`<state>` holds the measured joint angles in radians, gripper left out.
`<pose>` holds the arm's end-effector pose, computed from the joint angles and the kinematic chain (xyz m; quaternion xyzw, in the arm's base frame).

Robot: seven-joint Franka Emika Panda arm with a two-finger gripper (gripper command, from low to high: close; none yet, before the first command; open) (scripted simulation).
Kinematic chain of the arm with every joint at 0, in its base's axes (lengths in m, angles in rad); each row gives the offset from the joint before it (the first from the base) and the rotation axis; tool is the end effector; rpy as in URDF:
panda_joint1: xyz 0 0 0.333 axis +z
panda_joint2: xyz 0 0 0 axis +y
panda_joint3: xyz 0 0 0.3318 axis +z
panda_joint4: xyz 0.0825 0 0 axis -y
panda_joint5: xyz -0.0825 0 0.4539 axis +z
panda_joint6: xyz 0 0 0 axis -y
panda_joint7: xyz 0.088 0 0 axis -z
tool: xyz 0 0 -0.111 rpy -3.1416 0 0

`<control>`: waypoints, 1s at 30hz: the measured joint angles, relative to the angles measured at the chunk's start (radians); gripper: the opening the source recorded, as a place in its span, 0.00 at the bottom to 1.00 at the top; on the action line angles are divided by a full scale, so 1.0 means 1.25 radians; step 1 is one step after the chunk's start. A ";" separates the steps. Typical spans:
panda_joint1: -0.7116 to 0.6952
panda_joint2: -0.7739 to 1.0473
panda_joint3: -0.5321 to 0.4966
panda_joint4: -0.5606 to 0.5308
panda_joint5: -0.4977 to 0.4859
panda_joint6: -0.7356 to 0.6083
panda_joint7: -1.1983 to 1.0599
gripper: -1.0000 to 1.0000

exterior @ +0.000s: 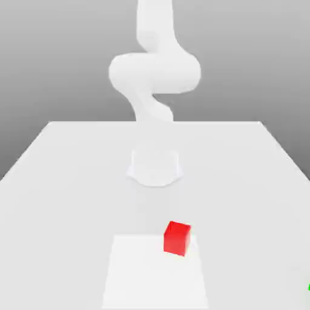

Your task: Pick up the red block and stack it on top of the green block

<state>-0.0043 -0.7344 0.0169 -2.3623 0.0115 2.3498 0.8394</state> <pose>0.4361 0.0076 0.6658 -0.8558 0.3780 -0.3219 0.1452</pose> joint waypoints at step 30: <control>0.048 0.740 0.035 -0.402 -0.111 0.565 0.435 0.00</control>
<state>0.0551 0.1902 0.0609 -2.8648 -0.1277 3.0562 1.3832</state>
